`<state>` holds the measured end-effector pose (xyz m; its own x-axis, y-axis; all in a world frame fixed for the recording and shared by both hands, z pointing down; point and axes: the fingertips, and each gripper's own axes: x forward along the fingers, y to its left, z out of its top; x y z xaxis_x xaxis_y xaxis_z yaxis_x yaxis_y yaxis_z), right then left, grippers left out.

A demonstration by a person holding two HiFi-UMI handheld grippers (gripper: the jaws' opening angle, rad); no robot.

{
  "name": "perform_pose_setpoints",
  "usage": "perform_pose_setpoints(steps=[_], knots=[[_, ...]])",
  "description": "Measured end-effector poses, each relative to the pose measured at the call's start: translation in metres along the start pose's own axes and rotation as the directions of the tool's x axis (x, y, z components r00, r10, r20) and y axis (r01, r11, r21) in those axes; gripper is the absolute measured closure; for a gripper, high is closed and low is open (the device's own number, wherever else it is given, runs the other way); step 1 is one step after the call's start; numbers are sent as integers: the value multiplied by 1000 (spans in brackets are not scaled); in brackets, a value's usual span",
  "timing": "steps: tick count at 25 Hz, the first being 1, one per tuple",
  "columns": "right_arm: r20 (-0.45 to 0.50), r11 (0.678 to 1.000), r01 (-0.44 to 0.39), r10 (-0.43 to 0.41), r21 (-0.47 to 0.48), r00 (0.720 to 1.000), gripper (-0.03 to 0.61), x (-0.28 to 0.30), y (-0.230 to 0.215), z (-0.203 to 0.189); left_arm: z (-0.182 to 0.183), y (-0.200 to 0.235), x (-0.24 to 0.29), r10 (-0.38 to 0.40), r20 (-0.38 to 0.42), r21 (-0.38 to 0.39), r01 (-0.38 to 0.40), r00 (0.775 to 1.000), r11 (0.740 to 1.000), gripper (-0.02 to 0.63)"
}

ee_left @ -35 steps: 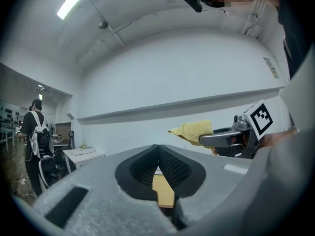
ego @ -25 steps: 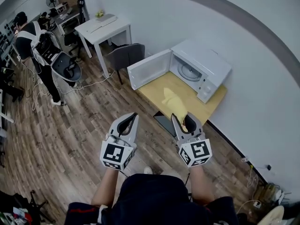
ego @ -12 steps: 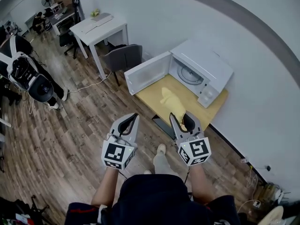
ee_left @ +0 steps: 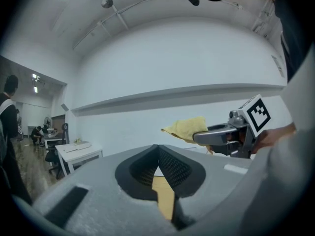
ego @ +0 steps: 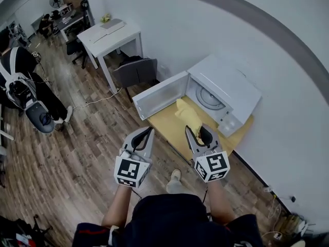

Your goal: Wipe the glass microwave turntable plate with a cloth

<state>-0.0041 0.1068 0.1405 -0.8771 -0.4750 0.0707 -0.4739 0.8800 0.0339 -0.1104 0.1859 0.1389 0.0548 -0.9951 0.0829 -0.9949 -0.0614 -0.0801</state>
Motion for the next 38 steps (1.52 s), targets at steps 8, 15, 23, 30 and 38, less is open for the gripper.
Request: perform_pose_setpoints(steps=[8, 15, 23, 30, 38], knots=[[17, 1000, -27, 27, 16, 1000, 440, 43, -57, 8, 11, 7, 63, 18, -8, 35, -17, 1000, 999, 598], [-2, 999, -34, 34, 39, 999, 440, 71, -101, -6, 4, 5, 115, 2, -35, 48, -1, 999, 999, 598], [-12, 997, -7, 8, 73, 1000, 440, 75, -138, -18, -7, -8, 153, -31, -63, 55, 35, 998, 998, 598], [-31, 995, 35, -32, 94, 999, 440, 69, -153, -30, -10, -17, 175, -84, -72, 67, 89, 994, 994, 598], [-66, 989, 101, -94, 104, 993, 440, 74, -161, -45, -27, -23, 201, -193, -99, 55, 199, 976, 978, 598]])
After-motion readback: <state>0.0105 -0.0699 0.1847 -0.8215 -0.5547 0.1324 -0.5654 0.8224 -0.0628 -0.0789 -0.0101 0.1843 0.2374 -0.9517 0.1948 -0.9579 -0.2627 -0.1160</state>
